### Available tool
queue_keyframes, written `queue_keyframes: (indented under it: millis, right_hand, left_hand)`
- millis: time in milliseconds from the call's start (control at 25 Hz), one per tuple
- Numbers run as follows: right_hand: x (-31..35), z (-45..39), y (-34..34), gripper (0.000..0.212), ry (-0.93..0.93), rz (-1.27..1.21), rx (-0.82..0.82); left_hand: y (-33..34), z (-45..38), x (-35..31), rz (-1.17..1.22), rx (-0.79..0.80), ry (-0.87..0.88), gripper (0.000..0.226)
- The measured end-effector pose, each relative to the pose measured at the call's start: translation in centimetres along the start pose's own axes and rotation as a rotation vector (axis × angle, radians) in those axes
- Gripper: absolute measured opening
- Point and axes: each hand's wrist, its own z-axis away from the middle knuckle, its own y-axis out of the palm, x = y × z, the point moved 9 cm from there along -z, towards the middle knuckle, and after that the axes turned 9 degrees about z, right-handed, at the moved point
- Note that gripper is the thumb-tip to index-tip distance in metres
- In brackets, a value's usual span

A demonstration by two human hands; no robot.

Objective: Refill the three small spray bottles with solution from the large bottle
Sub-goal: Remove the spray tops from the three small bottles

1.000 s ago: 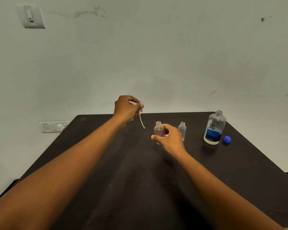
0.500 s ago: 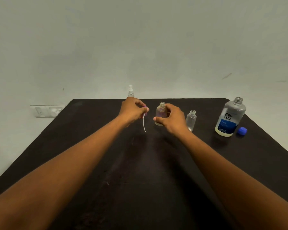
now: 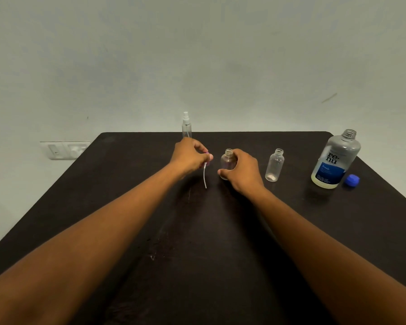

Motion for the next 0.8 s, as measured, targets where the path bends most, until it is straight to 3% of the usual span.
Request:
queue_keyframes:
  millis: [240,480,800]
  right_hand:
    - [0.0,0.0,0.4,0.058,-0.014,0.004,0.003]
    - [0.3,0.4,-0.3,0.096,-0.038,0.018,0.011]
    - [0.8,0.5,-0.9,0.104,-0.064,0.031,0.030]
  left_hand:
    - [1.0,-0.2,0.6,-0.064,0.037,0.001,0.011]
    - [1.1,-0.8,0.6,-0.140,0.045,-0.024,0.008]
    - [2.2,-1.1,0.2,-0.316,0.055,-0.017,0.015]
